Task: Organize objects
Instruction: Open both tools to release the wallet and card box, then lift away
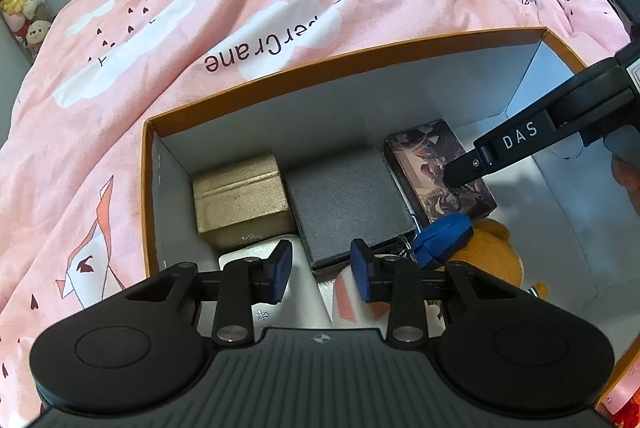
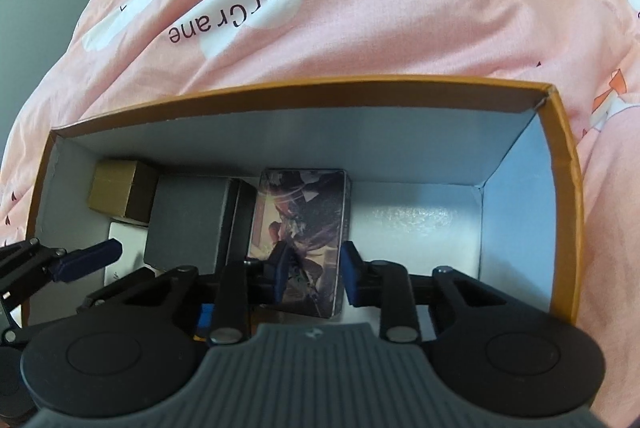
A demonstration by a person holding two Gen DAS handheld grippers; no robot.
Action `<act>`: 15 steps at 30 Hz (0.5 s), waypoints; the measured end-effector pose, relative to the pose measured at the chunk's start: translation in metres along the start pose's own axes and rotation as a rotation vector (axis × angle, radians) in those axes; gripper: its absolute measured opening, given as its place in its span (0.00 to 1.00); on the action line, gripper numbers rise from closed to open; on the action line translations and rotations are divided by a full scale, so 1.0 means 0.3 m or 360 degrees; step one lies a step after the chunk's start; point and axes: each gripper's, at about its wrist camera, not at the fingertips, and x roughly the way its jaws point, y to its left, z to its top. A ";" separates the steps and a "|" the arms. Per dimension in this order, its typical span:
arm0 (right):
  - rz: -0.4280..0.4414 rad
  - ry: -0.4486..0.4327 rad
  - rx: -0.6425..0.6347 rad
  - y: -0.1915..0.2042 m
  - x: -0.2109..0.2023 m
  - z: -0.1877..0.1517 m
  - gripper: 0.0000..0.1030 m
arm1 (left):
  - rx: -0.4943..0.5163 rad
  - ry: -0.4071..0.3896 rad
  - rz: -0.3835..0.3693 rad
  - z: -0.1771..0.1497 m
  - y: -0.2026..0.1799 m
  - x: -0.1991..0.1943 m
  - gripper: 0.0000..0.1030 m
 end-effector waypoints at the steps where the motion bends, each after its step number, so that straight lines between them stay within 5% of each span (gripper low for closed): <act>1: 0.0011 0.0003 0.0007 -0.001 0.001 0.001 0.30 | -0.0004 0.0001 -0.0005 0.000 0.003 0.002 0.38; 15: 0.0135 0.0056 0.0066 -0.020 0.033 0.004 0.26 | -0.0064 0.0013 -0.0027 0.022 -0.007 0.050 0.32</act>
